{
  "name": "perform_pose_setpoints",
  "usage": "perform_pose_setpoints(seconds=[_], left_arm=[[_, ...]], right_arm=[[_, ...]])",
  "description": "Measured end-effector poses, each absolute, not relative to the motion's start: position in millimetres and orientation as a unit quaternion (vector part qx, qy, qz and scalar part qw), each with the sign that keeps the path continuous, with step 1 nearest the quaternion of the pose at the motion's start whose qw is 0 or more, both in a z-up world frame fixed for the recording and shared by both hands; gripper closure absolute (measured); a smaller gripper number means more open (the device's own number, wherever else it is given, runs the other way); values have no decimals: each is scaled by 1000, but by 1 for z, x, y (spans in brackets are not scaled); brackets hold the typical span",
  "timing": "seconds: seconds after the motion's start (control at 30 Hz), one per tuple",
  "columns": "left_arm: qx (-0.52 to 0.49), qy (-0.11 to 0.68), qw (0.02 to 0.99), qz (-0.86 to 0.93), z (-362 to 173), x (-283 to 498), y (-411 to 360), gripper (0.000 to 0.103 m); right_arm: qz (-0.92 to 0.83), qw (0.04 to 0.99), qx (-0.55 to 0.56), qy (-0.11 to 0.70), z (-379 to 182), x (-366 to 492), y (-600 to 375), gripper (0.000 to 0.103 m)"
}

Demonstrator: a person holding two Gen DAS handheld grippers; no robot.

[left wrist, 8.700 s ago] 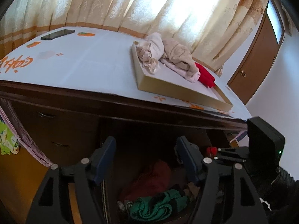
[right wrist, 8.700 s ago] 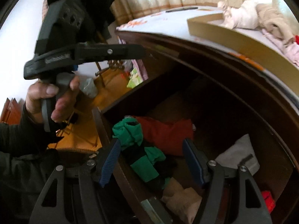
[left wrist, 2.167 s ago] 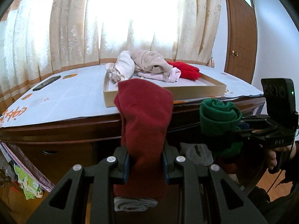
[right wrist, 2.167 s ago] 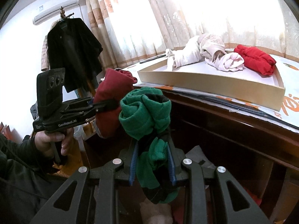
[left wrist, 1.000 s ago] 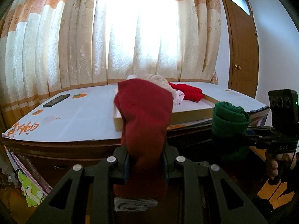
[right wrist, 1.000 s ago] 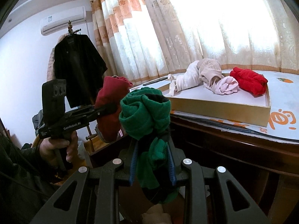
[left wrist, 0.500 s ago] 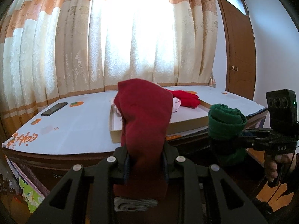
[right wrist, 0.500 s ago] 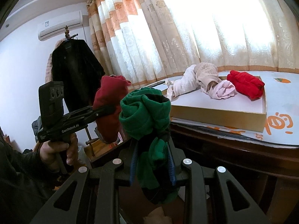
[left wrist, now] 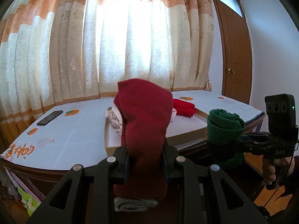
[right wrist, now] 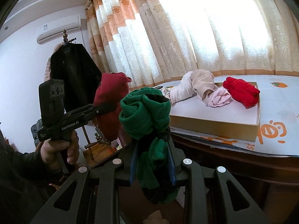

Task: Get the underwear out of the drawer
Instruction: 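Carry both held socks over the cardboard tray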

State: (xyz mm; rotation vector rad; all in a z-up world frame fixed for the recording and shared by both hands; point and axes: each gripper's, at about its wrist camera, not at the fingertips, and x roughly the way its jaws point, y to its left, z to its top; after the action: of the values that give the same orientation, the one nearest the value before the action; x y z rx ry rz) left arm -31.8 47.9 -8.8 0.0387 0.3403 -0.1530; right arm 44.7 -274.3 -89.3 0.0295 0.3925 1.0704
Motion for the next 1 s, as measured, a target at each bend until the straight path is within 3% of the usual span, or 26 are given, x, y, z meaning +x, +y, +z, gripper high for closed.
perform_pose_setpoints(seconds=[1.0], left_arm=[[12, 187, 971, -148, 52, 55, 15, 78]], right_arm=[[437, 877, 36, 196, -26, 103, -296, 73]])
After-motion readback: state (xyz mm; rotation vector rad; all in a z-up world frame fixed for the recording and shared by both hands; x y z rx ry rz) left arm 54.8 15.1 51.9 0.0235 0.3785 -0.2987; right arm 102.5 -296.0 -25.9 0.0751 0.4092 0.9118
